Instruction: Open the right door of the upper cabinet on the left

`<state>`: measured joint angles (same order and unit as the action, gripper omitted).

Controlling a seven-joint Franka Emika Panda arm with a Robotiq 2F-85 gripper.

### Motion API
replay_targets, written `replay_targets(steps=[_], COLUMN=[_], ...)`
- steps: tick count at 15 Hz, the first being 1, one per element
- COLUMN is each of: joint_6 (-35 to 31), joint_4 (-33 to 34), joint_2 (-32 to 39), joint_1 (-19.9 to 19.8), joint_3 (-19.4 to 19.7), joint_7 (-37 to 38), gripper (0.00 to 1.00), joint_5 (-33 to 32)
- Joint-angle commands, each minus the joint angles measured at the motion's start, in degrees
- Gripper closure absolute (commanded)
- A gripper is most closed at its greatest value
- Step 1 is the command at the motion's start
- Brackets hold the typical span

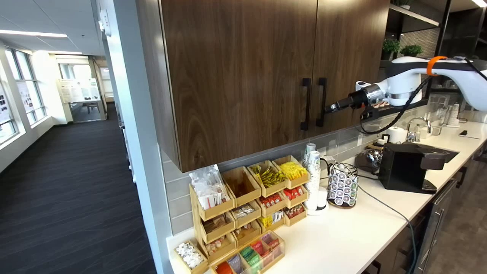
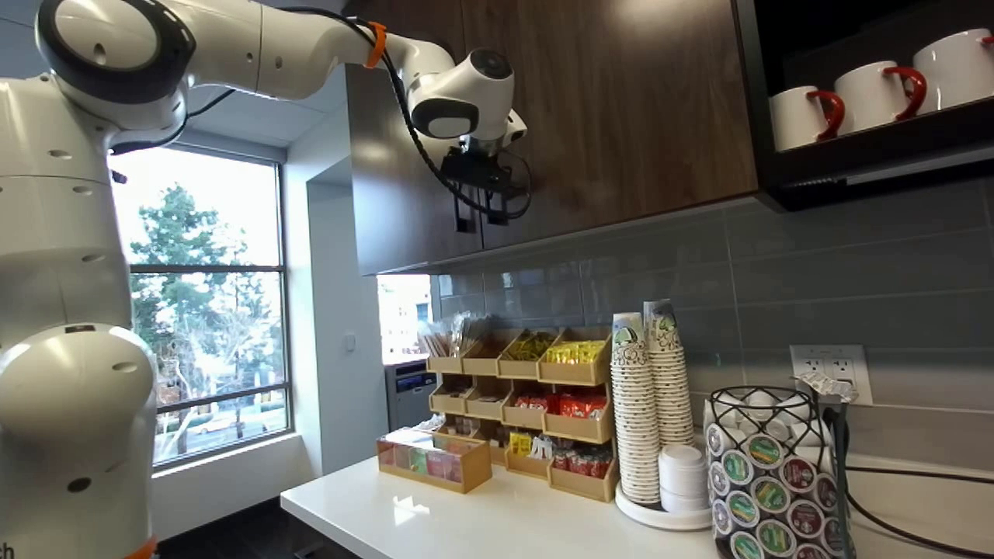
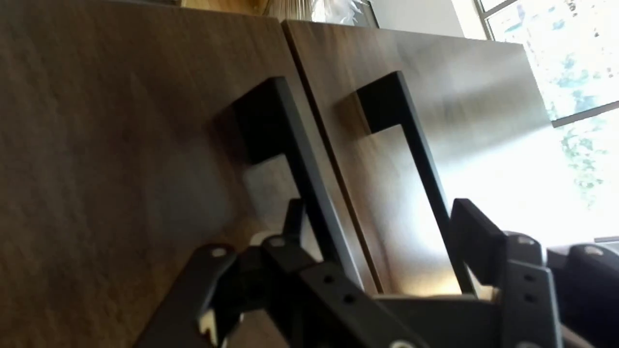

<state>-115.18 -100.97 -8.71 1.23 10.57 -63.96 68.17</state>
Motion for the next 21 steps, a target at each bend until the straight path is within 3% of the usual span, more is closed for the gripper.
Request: replay_targets(steps=[1, 3, 4, 5, 6, 11, 12, 13, 15, 21], joint_6=[3.12, 3.38, 3.12, 3.05, 2.99, 3.41, 3.79, 4.53, 5.92, 9.75], joint_4=[1.64, 1.89, 1.88, 2.06, 2.15, 2.9, 3.08, 3.21, 3.38, 3.91], joint_2=[1.92, 2.44, 2.55, 2.84, 2.99, 4.02, 4.21, 4.29, 4.47, 5.61], joint_1=[-2.01, -2.57, -2.7, -2.83, -2.88, -2.86, -2.91, -3.0, -3.17, -4.95], joint_3=[-1.04, -1.14, -1.26, -1.37, -1.52, -2.93, -3.06, -3.04, -2.89, -2.51], joint_7=[-2.19, -2.6, -2.81, -2.92, -3.03, -3.66, -3.98, -4.48, -5.66, -8.22], gripper=[0.56, 0.69, 0.4, 0.32, 0.32, 0.01, 0.04, 0.32, 0.32, 0.79], joint_5=[2.16, 2.36, 2.51, 2.74, 2.94, 4.41, 4.63, 4.85, 5.59, 8.25])
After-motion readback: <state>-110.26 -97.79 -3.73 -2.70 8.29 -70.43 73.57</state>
